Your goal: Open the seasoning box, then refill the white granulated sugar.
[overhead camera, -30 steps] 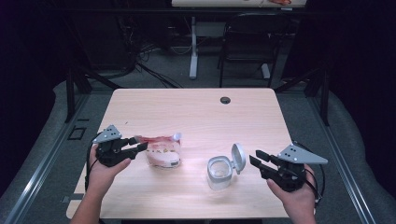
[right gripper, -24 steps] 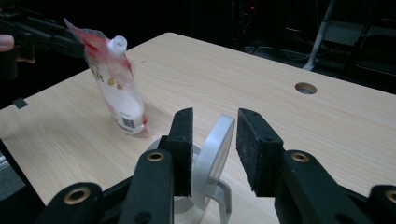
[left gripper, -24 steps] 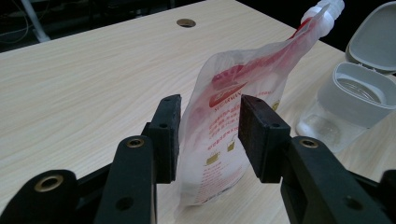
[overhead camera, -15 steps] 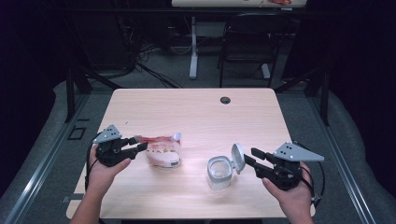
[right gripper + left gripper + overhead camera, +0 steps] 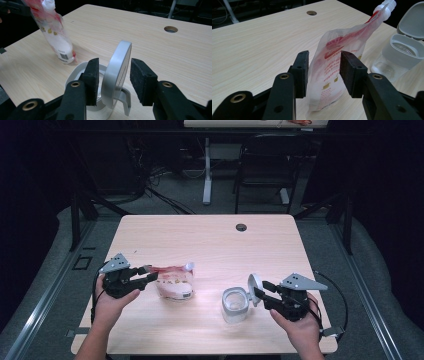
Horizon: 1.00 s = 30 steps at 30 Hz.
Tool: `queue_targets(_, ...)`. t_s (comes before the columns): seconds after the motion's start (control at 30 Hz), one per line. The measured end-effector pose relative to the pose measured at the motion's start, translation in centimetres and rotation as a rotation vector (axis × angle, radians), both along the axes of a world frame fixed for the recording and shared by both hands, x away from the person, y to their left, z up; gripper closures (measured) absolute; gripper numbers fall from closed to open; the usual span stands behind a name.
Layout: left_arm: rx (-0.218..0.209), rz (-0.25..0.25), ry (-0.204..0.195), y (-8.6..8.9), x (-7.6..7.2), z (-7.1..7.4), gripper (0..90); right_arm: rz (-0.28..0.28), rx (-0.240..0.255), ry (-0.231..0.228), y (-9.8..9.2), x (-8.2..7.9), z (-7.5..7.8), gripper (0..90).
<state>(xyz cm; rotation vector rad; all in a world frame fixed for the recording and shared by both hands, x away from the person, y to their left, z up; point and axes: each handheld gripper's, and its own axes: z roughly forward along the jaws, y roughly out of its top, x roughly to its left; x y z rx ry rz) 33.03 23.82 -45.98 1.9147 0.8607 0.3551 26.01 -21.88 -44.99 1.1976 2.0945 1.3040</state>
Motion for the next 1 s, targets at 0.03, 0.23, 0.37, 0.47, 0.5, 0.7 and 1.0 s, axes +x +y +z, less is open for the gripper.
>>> queue_targets(0.03, 0.000, 0.000, -0.001, 0.0, 0.0, 0.0, 59.5, 0.000, 0.000, 0.000, 0.0, 0.0, 0.0, 62.3)
queue_targets(0.23, -0.004, 0.001, -0.003, 0.2, 0.0, 0.1, 59.5, 0.018, 0.005, 0.000, 0.5, 0.5, -0.1, 72.0)
queue_targets(0.37, -0.001, -0.002, -0.003, 0.2, 0.0, 0.1, 59.5, 0.018, 0.001, -0.001, 0.6, 0.9, -0.1, 75.1)
queue_targets(0.47, -0.004, -0.001, -0.003, 0.2, 0.0, 0.1, 59.6, 0.019, -0.014, -0.004, 0.8, 1.3, 0.0, 77.2)
queue_targets(0.5, -0.003, -0.001, -0.003, 0.2, 0.1, 0.1, 59.6, 0.023, -0.029, -0.011, 1.0, 1.7, 0.1, 78.3)
queue_targets(0.7, 0.001, -0.004, -0.003, 0.1, 0.1, 0.1, 59.5, 0.022, -0.050, -0.014, 1.0, 2.6, 0.2, 79.0)
queue_targets(1.0, -0.001, -0.003, -0.003, 0.2, 0.0, 0.0, 59.5, 0.020, -0.050, -0.025, 0.8, 3.3, 0.1, 78.6)
